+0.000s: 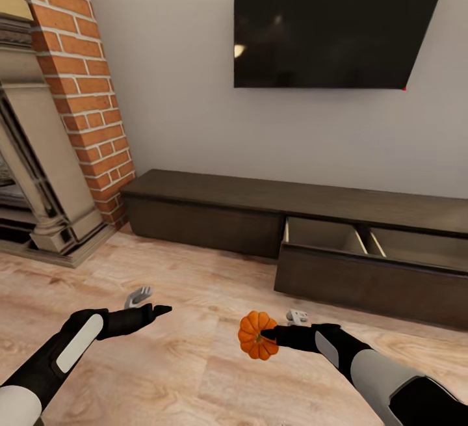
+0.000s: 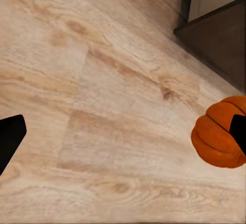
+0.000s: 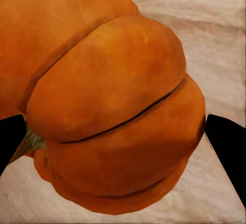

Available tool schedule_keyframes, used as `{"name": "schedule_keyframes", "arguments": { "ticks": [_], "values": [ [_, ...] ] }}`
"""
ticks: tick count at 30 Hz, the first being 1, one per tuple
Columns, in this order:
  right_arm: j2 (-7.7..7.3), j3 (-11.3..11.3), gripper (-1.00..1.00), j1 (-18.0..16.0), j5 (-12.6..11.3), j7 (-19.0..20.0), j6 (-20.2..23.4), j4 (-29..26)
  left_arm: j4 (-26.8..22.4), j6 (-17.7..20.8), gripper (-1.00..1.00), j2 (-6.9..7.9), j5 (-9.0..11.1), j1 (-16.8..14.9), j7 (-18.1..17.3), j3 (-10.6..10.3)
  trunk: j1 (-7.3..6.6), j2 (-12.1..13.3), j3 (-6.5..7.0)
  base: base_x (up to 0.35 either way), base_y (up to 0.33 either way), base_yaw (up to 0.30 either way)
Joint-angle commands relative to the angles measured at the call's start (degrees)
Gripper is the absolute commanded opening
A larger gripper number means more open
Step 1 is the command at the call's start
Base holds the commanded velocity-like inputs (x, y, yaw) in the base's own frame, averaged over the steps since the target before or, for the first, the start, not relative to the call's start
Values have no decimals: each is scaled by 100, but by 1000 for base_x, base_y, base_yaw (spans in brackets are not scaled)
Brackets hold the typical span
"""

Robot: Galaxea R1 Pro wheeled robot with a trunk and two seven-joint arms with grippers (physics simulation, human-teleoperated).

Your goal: Place each of the two pumpkins and all three candles from the living room inside a cabinet in the living room (use any cabinet), then make sure every cabinet is closed, and position the cauldron so it is next to a table in the living room.

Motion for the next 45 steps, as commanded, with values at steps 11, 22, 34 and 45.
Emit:
{"name": "schedule_keyframes", "arguments": {
  "ticks": [11,22,34,45],
  "values": [
    [0,-4,-100,-3,-72,10,34,-10,727,-503,100,-65,9,-3,-27,-23,-2,-2,29,-10,0,-292],
    [1,-10,-100,-3,-81,8,24,-9,855,-686,100,-82,9,-3,-21,-223,-2,-2,70,0,0,-292],
    [-6,-18,-100,-3,-90,8,22,-9,861,-692,100,-125,10,-3,-20,-229,-2,-2,115,0,0,-292],
    [-6,-27,-100,-3,-98,8,24,-3,861,-692,100,-161,10,-3,-13,-236,-2,-2,157,0,0,-292]
  ]
}}
